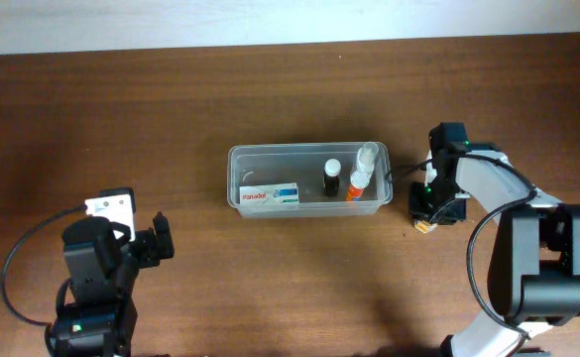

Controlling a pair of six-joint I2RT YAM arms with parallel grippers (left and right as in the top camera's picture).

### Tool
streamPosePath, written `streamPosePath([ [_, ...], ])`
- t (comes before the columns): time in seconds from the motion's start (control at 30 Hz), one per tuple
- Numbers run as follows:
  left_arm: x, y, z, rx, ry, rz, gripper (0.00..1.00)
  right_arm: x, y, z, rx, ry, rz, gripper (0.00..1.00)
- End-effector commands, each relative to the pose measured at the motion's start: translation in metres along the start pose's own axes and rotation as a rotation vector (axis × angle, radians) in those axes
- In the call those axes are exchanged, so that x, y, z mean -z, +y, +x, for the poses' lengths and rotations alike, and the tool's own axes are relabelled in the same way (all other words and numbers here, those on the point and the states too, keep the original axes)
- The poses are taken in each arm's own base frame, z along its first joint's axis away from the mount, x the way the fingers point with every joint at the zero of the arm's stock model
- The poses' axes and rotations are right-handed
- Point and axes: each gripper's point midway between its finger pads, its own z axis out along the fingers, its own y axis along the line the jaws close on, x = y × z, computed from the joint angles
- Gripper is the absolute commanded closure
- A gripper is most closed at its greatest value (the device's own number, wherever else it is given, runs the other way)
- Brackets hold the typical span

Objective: Pack container
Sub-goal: 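Lift the amber jar and carry it over the container's left end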

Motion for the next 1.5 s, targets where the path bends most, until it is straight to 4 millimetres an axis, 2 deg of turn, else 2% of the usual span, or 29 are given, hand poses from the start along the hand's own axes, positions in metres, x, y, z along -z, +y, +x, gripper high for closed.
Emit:
streamPosePath([
  [0.0,0.0,0.001,0.0,-0.021,0.0,-0.006,0.01,0.016,-0.004,-0.013,-0.031,-0.019,-0.012,0.65],
  [0.13,0.0,0.001,0.0,-0.021,0.0,-0.006,0.01,0.041,-0.002,-0.022,-0.036,-0.025,-0.017,0.65],
  [0.3,0.0,0.001,0.0,-0.021,0.0,-0.006,0.0,0.082,0.002,-0.034,-0.034,-0.049,-0.025,0.65],
  [0.5,0.0,0.001,0.0,-0.021,0.0,-0.006,0.01,0.152,0.011,-0.05,-0.027,-0.127,-0.06,0.65],
  [0.7,0.0,0.001,0.0,-0.021,0.0,-0.006,0.01,0.232,0.035,-0.055,0.016,-0.254,-0.148,0.65],
  [0.8,0.0,0.001,0.0,-0.021,0.0,-0.006,0.01,0.26,0.053,-0.05,0.061,-0.31,-0.163,0.65],
  [0.87,0.0,0.001,0.0,-0.021,0.0,-0.006,0.01,0.272,0.07,-0.046,0.086,-0.335,-0.178,0.65],
  [0.9,0.0,0.001,0.0,-0.02,0.0,-0.006,0.01,0.277,0.089,-0.04,0.12,-0.344,-0.189,0.65],
  [1.07,0.0,0.001,0.0,-0.021,0.0,-0.006,0.01,0.276,0.151,-0.023,0.241,-0.372,-0.194,0.65],
  [1.23,0.0,0.001,0.0,-0.02,0.0,-0.006,0.01,0.272,0.226,-0.008,0.364,-0.426,-0.245,0.65],
  [1.37,0.0,0.001,0.0,-0.02,0.0,-0.006,0.0,0.25,0.267,0.0,0.401,-0.438,-0.204,0.65],
  [1.47,0.0,0.001,0.0,-0.021,0.0,-0.006,0.01,0.223,0.293,0.003,0.447,-0.411,-0.176,0.65],
])
